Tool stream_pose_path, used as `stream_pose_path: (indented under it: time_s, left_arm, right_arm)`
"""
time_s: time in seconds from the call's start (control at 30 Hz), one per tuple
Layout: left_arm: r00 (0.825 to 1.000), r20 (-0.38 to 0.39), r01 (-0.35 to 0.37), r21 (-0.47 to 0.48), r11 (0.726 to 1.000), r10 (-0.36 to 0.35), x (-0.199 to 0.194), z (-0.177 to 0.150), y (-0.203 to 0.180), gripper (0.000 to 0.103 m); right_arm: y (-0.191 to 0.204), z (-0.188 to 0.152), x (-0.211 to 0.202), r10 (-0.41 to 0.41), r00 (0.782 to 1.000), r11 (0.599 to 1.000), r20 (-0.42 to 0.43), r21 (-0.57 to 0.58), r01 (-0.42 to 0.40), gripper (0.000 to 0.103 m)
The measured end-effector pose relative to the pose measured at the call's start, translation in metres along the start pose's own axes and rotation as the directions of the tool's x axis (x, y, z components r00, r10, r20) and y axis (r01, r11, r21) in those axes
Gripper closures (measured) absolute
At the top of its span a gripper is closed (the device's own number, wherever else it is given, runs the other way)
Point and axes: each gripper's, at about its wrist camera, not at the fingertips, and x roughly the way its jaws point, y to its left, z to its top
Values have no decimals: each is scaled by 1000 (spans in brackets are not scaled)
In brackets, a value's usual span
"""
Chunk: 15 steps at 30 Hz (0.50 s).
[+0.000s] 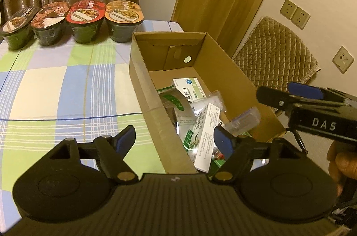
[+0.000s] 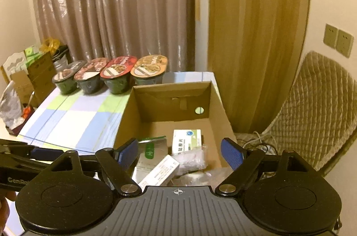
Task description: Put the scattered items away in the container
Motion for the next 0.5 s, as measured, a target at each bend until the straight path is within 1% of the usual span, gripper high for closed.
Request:
stream_pose_path:
  time_s: [0.13, 0.23, 0.3, 0.33, 0.4, 0.5]
  left_arm:
    - [1000, -5, -7, -2, 1000, 7, -1, -3, 2, 28]
    - [1000, -6, -10, 0, 1000, 10, -4, -7, -1, 23]
    - [1000, 2, -18, 2, 1000, 18, -9, -10, -4, 16]
    - [1000, 10, -23, 3, 1000, 23, -11, -12, -5, 15]
    - [998, 42, -46, 6, 999, 45, -19, -18, -10, 6]
    - [995, 76, -64, 0, 998, 64, -30, -25, -17, 2]
  right_arm:
    - [-7, -10, -2, -6, 1000, 999, -25, 34, 7, 17]
    - [-12, -20, -10, -10, 999, 998, -38, 67, 13, 17]
    - [-15, -27, -17, -14, 999, 995, -45, 98, 18, 17]
    - [-17, -30, -21, -14, 999, 993, -49, 114, 20, 17]
    - [-19, -34, -28, -15, 998, 991, -56, 135, 22, 17]
    - [-21, -39, -43, -18, 998, 988, -57, 150, 27, 17]
